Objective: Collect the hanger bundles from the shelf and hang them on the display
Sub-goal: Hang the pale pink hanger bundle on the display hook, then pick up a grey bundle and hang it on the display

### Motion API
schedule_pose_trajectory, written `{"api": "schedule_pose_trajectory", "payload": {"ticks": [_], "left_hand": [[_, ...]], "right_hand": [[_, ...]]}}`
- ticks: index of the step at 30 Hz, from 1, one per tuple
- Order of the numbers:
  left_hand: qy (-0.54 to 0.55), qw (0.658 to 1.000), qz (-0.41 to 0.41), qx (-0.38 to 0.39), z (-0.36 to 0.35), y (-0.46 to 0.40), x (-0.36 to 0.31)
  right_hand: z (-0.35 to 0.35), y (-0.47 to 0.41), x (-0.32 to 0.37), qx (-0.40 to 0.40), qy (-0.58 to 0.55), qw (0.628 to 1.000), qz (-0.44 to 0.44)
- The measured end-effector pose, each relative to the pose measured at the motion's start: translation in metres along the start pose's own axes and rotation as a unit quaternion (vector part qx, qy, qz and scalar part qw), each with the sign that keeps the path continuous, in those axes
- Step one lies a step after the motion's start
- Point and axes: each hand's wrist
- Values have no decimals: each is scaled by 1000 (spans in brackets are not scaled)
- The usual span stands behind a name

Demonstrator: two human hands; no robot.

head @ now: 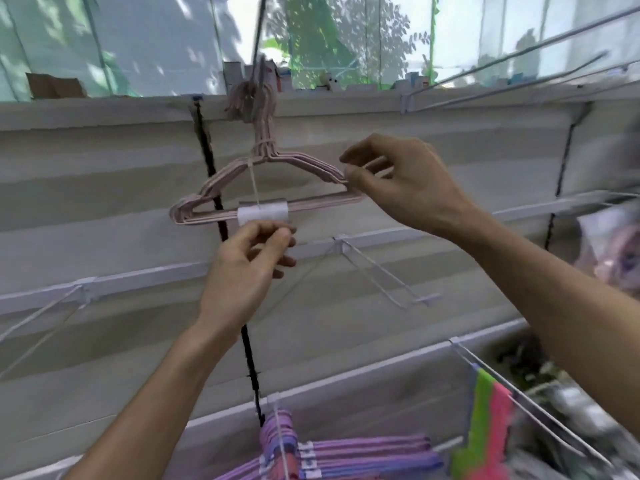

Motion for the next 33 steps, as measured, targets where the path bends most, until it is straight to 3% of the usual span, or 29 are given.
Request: {"api": "schedule_pose_trajectory", "payload": {"ticks": [11, 19, 27, 33], "left_hand": [[-3, 965, -174, 195, -92, 61, -41], [-14, 919, -293, 263, -207, 127, -89], [88, 885, -273, 367, -353, 219, -140], [107, 847, -313, 416, -438, 276, -179]], "right_hand": [[114, 115, -7, -71, 69, 991, -86], [226, 215, -21, -91, 129, 975, -156], [372, 331, -29, -118, 210, 940, -242], [455, 402, -38, -132, 256, 912, -291]]}}
Point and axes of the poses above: each hand's wrist, its own y-axis away from the middle knuckle, its own z-axis out of the back of the hand, x = y × z, and after that the axes turned 3 degrees about -y, right-handed
